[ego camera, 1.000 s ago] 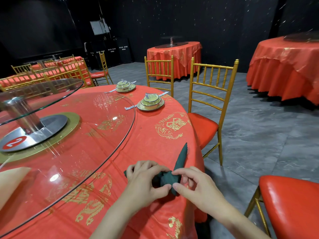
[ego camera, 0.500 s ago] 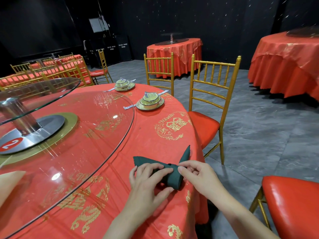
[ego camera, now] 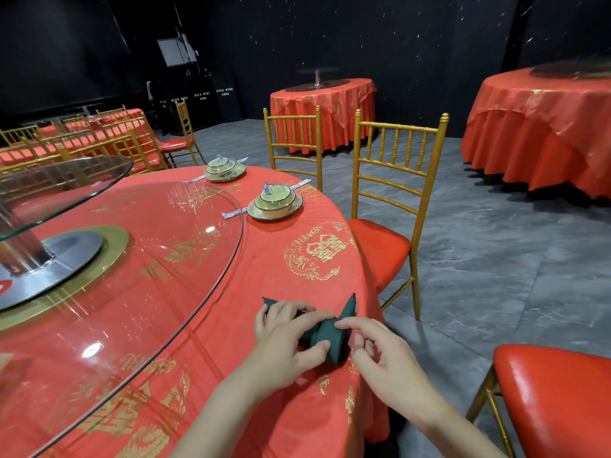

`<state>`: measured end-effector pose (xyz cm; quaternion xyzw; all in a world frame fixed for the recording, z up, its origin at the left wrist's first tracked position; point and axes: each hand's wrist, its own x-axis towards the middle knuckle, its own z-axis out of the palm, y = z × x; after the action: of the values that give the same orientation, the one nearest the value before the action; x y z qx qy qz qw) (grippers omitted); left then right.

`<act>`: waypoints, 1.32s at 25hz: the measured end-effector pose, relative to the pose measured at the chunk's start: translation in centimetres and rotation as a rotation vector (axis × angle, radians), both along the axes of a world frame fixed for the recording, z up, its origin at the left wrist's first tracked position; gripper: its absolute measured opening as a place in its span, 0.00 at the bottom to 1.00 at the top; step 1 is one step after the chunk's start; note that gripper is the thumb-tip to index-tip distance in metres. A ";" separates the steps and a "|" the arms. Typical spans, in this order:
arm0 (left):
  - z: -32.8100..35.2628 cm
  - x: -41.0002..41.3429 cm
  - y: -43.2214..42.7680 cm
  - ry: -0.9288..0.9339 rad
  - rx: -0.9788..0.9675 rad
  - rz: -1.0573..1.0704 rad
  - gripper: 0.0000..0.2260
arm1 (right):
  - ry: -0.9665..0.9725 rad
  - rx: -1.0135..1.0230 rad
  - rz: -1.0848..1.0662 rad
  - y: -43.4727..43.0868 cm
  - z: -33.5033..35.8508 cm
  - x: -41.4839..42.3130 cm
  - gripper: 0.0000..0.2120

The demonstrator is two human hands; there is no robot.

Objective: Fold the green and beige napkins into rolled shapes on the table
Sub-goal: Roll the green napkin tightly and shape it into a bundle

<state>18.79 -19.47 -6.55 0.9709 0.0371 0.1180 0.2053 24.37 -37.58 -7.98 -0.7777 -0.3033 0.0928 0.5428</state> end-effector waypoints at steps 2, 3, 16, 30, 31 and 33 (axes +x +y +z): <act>0.1 0.8 0.0 0.001 -0.006 -0.015 0.25 | 0.003 -0.019 -0.031 0.1 0.1 0.6 0.22; 0.1 1.1 0.0 -0.024 -0.011 -0.016 0.25 | 0.011 -0.030 -0.043 0.1 0.1 1.0 0.21; -0.7 1.8 -0.3 -0.115 0.159 -0.069 0.24 | -0.114 -0.124 -0.012 0.8 -0.1 3.5 0.21; -0.1 -4.9 -0.5 -0.019 0.155 0.016 0.25 | -0.083 -0.149 0.028 2.0 0.4 -2.2 0.20; -0.3 -6.0 -0.6 -0.015 0.173 0.031 0.25 | -0.091 -0.137 0.038 2.0 0.4 -3.2 0.20; -0.5 -8.1 -1.0 -0.008 0.200 0.060 0.26 | -0.071 -0.128 0.065 2.1 0.4 -4.9 0.20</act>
<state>10.71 -20.45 -7.04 0.9845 0.0533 0.1310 0.1039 19.45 -35.46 -7.56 -0.8032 -0.3410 0.1018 0.4777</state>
